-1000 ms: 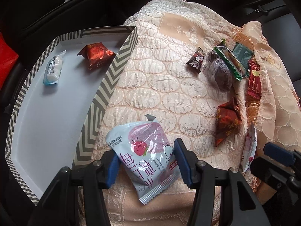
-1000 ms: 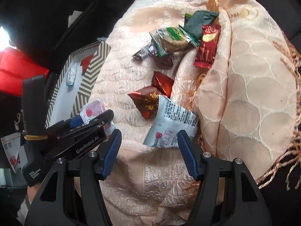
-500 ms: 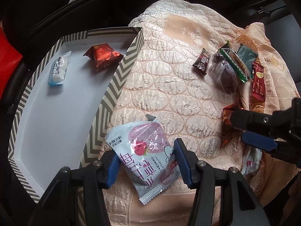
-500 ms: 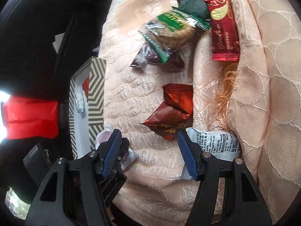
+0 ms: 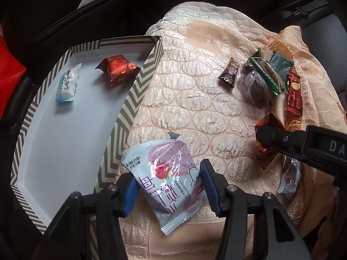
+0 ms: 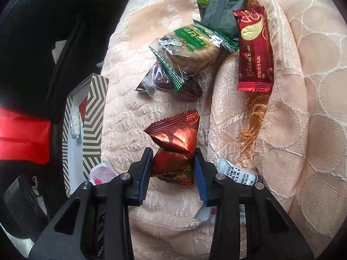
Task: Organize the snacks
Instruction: 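Carry the pink packet and red-gold candy over the white tray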
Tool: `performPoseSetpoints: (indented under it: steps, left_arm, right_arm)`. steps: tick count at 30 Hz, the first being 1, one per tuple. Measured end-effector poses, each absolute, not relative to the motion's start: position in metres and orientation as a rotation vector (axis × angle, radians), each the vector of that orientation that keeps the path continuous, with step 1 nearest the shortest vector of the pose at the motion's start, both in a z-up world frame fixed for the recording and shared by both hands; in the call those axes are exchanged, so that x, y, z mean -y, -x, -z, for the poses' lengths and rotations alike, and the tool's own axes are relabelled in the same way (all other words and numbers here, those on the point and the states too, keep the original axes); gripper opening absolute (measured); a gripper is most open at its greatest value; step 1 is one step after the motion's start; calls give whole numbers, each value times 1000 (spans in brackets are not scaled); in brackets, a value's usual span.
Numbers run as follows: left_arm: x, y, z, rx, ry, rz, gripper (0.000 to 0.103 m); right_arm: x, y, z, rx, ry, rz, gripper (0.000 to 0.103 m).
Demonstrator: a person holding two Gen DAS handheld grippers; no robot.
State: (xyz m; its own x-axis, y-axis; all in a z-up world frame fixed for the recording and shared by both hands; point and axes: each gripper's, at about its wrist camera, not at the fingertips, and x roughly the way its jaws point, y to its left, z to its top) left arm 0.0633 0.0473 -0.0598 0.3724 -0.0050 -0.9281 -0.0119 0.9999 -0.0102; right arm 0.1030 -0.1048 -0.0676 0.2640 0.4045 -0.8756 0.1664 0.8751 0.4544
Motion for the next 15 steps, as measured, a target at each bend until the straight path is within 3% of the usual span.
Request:
performPoseSetpoints:
  steps: [15]
  left_arm:
    - [-60,-53,22,-1099,-2,-36,52]
  right_arm:
    - [94,-79,27,-1216,-405,-274,36]
